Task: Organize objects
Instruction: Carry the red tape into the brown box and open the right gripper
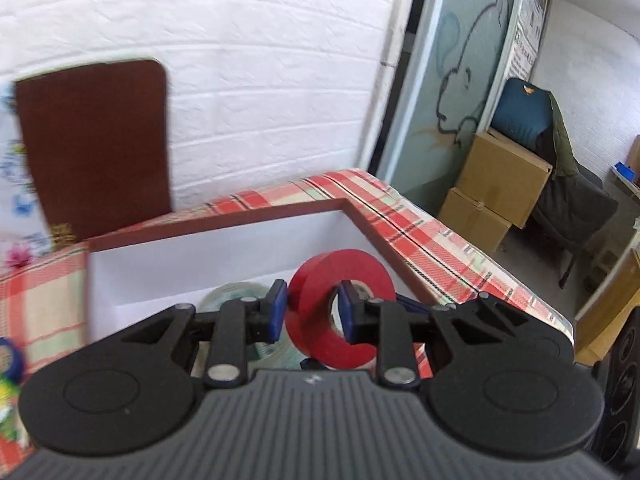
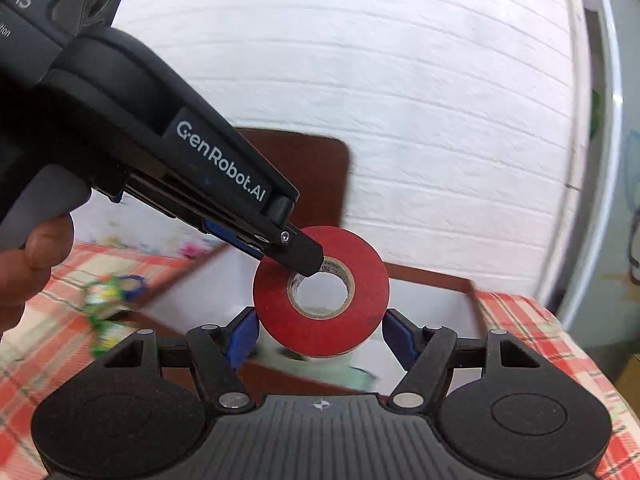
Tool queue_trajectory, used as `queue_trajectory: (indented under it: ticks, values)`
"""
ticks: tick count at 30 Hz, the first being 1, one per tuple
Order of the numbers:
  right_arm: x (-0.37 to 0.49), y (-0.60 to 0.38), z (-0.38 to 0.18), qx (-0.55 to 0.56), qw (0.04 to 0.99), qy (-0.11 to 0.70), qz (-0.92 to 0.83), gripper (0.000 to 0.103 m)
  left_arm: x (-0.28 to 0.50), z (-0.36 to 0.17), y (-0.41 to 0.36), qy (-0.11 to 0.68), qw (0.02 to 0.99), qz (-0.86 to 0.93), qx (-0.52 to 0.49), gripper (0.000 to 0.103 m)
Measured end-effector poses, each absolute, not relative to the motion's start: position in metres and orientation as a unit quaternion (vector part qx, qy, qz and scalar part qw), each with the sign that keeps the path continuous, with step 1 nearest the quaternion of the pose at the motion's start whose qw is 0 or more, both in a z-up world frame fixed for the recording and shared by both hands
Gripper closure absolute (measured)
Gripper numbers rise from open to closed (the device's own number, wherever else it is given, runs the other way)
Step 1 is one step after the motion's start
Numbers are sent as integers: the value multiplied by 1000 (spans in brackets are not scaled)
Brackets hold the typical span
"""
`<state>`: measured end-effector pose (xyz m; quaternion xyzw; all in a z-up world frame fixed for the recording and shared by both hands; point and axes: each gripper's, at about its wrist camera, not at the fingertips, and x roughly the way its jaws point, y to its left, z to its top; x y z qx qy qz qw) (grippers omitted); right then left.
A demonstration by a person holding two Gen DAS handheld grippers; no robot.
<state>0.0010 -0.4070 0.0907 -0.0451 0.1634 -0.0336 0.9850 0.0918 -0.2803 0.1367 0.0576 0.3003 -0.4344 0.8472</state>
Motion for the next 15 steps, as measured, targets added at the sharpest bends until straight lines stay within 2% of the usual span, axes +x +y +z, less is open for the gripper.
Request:
queue_trajectory:
  ticks: [7, 13, 15]
  values:
    - [21, -451, 73, -30, 979, 193, -66, 36, 97, 115, -320, 323, 845, -419, 75, 72]
    - [25, -452, 69, -19, 977, 203, -67, 35, 93, 119, -298, 316, 853, -408, 77, 72]
    - [24, -447, 71, -21, 976, 206, -65, 35, 91, 125, -286, 305, 860, -402, 71, 65]
